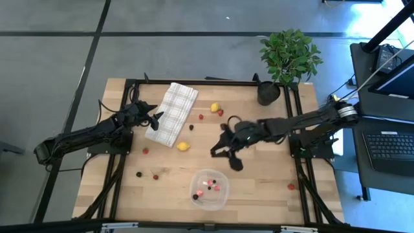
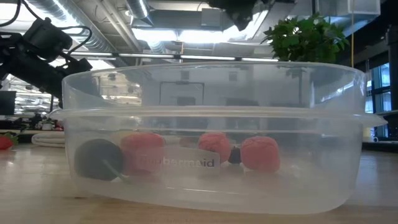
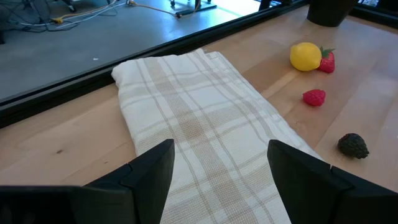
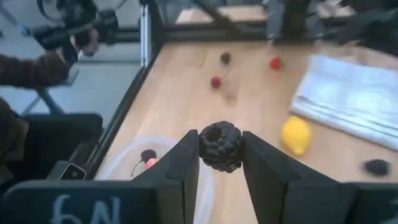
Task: Pick and placing Produce into tupperware
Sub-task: Put the right black raspberry into the transparent bin
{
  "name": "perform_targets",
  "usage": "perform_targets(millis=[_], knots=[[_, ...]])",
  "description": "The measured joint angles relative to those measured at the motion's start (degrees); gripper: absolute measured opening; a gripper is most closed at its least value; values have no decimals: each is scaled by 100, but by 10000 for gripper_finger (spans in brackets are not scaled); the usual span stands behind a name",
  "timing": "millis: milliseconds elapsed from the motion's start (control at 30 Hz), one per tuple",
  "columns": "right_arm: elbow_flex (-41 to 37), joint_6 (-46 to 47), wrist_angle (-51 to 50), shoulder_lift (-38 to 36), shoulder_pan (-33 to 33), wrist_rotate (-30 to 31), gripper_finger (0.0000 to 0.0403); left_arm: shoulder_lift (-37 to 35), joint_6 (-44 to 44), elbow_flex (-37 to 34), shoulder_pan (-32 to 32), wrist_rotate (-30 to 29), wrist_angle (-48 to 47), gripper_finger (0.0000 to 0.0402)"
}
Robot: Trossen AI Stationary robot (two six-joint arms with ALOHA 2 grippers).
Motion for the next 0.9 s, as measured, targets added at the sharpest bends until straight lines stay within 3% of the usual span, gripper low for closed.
perform_targets(millis=[433,900], knots=[[2372,-533,-2351,2558,503,2,110,0,0,1,1,0,1,250],[2668,-414,-2502,3402,770,-64,110,0,0,2,1,0,0,250]])
